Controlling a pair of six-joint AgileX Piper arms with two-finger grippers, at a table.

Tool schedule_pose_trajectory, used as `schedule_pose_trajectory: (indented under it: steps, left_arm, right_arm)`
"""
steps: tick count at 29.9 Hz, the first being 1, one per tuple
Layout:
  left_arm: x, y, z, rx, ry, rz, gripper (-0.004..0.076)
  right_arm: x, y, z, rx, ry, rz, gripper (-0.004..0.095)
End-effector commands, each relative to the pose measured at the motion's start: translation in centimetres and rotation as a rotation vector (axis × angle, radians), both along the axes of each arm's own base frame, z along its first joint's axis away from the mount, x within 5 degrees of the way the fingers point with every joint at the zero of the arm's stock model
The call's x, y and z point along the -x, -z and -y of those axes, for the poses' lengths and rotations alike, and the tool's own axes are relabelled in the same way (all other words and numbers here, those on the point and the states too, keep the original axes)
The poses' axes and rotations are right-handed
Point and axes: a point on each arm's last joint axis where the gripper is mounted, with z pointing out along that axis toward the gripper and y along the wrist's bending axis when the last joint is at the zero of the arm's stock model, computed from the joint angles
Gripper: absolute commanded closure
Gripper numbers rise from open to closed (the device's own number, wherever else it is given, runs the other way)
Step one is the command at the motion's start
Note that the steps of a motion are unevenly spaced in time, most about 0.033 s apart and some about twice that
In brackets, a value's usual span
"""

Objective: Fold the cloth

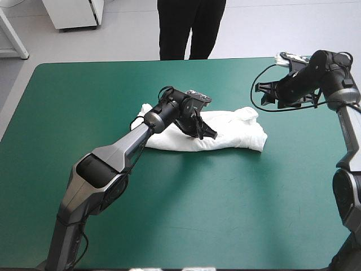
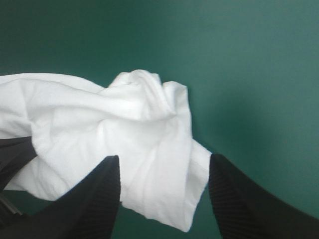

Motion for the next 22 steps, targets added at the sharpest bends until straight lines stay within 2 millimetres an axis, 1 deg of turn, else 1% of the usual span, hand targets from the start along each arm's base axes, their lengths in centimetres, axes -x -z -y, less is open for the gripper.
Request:
schedule_pose_trajectory:
  steps: [1, 3, 4, 7, 10, 18, 22]
  left_arm:
    - [0.5, -4.3, 0.1, 0.086, -0.002, 0.082, 0.0734]
    - [0.6, -4.2, 0.0, 0.082, -0.001, 0.075, 0.0734]
    - [0.6, -4.2, 0.0, 0.082, -0.002, 0.068, 0.0734]
    - [0.7, -4.1, 0.0, 0.074, 0.0, 0.056, 0.0734]
    - [0.8, -4.1, 0.0, 0.072, 0.0, 0.053, 0.0734]
    - [0.9, -4.1, 0.1, 0.083, 0.01, 0.034, 0.0734]
    - [0.9, -4.1, 0.1, 0.082, 0.01, 0.034, 0.0734]
  right_arm:
    - [0.9, -2.3, -0.1, -0.052, -0.048, 0.097, 0.0314]
    - [0.7, -1.0, 0.2, -0.05, -0.048, 0.059, 0.0288]
    - [0.6, -0.4, 0.2, -0.048, -0.054, 0.042, 0.0285]
    - [0.1, 2.5, 0.1, -0.059, -0.09, -0.032, 0.0285]
    - [-0.4, 4.5, -0.2, -0.094, -0.101, -0.072, 0.0285]
    - [-1.6, 8.5, -0.1, -0.091, -0.096, -0.165, 0.0286]
    - [-1.6, 10.3, -0.5, -0.14, -0.101, -0.211, 0.0287]
